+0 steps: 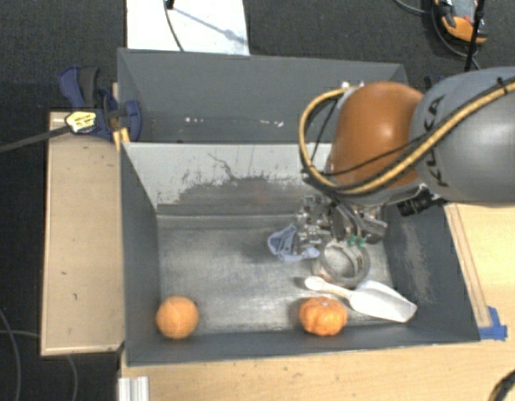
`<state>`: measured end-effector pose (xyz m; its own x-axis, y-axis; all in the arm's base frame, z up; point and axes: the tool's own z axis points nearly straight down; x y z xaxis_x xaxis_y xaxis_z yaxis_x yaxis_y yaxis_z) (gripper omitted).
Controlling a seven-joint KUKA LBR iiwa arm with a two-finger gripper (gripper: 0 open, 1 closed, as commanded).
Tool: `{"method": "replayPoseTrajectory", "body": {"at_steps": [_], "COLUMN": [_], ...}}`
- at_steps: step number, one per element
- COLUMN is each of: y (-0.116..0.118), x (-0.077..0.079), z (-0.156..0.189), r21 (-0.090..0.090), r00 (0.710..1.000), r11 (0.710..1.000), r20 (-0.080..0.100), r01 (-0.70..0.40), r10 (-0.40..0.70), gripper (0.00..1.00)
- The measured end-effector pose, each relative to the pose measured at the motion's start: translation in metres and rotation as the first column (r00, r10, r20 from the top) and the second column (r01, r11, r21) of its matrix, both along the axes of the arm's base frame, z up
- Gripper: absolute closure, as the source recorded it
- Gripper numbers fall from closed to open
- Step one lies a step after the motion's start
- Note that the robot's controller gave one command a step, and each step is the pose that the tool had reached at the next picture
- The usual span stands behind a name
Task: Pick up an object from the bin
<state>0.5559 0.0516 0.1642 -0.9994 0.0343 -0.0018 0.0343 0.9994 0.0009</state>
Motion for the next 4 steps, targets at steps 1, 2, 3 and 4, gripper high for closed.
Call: {"method": "replayPoseTrajectory", "body": {"at_steps": [1, 2, 3, 4], "y": [0.0, -0.005, -0.008, -0.009], "x": [0.0, 0.003, 0.011, 0.007], "z": [0.0, 0.004, 0.002, 0.012], "r21": [0.0, 0.0, 0.0, 0.0], "r00": [1.0, 1.0, 1.0, 1.0], "r11": [1.0, 1.0, 1.0, 1.0], "r20": [0.0, 0.002, 0.004, 0.005], "r01": [0.001, 0.009, 0.017, 0.004], "r10": [-0.001, -0.009, -0.017, -0.004], "gripper": [1.0, 1.0, 1.0, 1.0]}}
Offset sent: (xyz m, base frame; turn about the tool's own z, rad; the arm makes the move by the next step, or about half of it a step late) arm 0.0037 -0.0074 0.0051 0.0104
